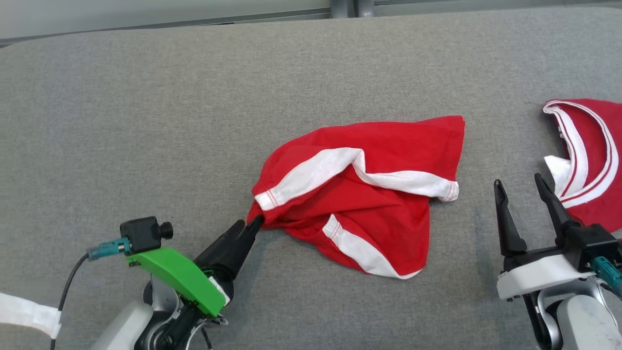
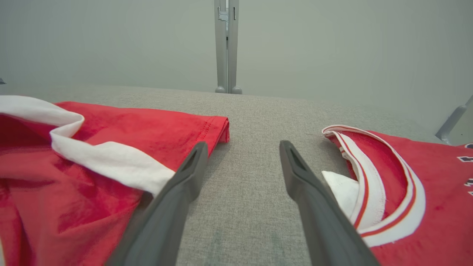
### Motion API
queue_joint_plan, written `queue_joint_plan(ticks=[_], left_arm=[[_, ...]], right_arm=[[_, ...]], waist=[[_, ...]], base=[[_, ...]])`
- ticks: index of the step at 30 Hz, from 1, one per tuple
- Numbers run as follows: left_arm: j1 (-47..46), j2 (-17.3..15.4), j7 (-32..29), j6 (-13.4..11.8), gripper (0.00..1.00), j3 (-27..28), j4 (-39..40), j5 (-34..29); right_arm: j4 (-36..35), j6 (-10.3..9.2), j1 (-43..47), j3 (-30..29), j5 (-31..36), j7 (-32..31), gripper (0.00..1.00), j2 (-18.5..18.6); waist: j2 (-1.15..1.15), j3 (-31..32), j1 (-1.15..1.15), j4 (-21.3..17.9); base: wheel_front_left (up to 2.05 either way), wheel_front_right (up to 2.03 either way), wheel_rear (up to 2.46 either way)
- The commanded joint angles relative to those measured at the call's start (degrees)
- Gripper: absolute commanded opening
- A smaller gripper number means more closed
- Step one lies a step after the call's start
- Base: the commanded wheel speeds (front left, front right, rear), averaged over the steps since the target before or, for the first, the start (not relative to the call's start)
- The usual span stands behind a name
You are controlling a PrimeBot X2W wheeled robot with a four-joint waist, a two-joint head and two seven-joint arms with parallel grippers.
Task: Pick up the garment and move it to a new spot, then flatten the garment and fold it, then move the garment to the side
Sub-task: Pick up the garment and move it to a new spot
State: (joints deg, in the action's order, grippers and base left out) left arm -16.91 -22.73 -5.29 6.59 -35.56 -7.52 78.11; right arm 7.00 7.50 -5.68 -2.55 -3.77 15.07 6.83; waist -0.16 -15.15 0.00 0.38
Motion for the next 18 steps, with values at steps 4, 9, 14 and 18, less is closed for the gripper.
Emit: queue_joint_plan(ticks=[4, 9, 14, 18], left_arm=[[1.7, 0.2, 3.7, 0.8, 1.0, -0.6, -4.4, -2.1], [3.1, 0.8, 8.6, 1.0, 1.0, -0.2, -6.7, -2.9], [5.1, -0.7, 16.1, 0.8, 1.0, 0.9, -6.7, -7.4], [7.6, -1.9, 19.7, -2.0, 1.0, 3.7, -5.6, -13.3]], right_arm=[[-0.6, -0.01, 1.9, -0.8, 0.3, 0.3, 1.0, 1.6], [-0.9, -0.01, 2.8, -0.7, 0.5, 0.2, 1.0, 2.3], [-1.9, -0.01, 3.8, -1.6, 0.4, 0.2, 1.0, 2.3], [-3.1, -0.01, 5.7, -2.8, 0.4, 0.2, 1.0, 1.9]], waist=[[0.16, 2.0, 0.0, 2.6], [0.16, 4.1, 0.0, 3.2], [0.16, 6.1, 0.0, 3.2], [0.16, 8.6, 0.0, 3.0]], base=[[0.0, 0.0, 0.0], [0.0, 0.0, 0.0], [0.0, 0.0, 0.0], [0.0, 0.0, 0.0]])
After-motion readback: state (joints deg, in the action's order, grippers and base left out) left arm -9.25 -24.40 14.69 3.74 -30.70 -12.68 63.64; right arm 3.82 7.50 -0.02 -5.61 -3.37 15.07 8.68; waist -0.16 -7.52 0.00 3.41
